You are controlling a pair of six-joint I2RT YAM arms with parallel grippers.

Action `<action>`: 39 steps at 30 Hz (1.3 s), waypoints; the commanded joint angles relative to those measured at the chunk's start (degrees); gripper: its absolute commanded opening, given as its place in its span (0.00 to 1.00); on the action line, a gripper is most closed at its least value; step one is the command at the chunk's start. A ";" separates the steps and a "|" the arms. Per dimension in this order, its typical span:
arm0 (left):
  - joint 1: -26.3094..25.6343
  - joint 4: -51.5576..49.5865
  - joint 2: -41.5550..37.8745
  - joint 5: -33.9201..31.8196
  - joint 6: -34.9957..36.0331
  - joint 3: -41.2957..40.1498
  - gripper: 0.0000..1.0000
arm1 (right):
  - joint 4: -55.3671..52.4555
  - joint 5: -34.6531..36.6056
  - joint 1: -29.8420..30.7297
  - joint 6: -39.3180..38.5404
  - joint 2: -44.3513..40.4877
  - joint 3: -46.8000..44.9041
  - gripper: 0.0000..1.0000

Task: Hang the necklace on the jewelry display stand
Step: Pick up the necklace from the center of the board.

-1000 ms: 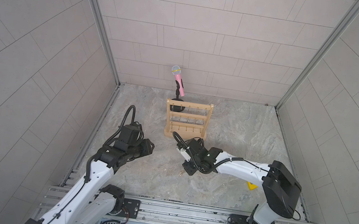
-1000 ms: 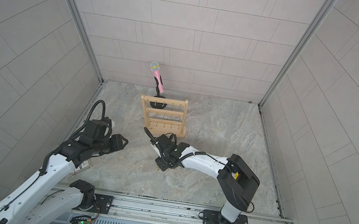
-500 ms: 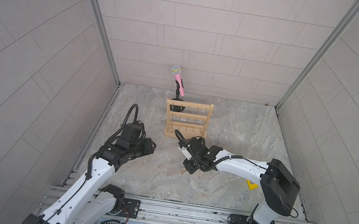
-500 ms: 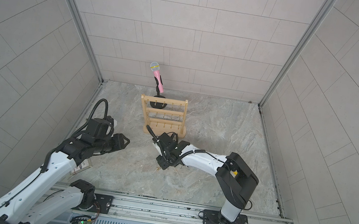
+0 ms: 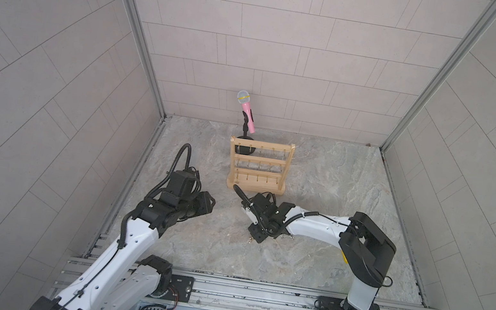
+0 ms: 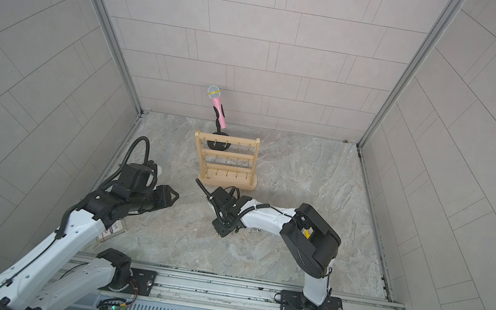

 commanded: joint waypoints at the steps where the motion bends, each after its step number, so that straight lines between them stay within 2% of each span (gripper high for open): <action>1: -0.39 -0.82 -0.70 -0.26 0.84 1.36 0.47 | -2.00 1.30 0.72 0.29 1.19 -0.84 0.17; 7: -0.33 -0.90 -0.88 -0.27 1.14 1.61 0.47 | -2.23 1.94 0.80 0.98 -0.39 -2.47 0.06; 15: -1.68 -1.08 -0.91 0.73 2.29 2.34 0.47 | -1.55 2.26 0.58 2.39 -5.25 0.28 0.01; 24: -7.63 -1.46 1.08 -2.93 3.02 3.76 0.47 | -0.18 0.94 -0.25 4.06 -12.33 -1.11 0.00; 29: -11.65 1.36 3.68 -0.79 4.10 3.97 0.47 | -1.73 2.16 -0.24 4.46 -18.04 -1.21 0.00; 32: -15.98 5.57 6.36 3.48 4.02 4.47 0.47 | -3.78 3.32 -0.19 4.17 -20.77 0.05 0.00; 36: -23.24 6.63 8.93 -0.18 5.84 7.04 0.47 | -4.49 5.19 -0.30 4.12 -24.63 0.98 0.00; 39: -24.73 8.07 9.85 0.72 6.36 7.23 0.47 | -5.46 5.79 -0.34 3.84 -27.35 1.92 0.00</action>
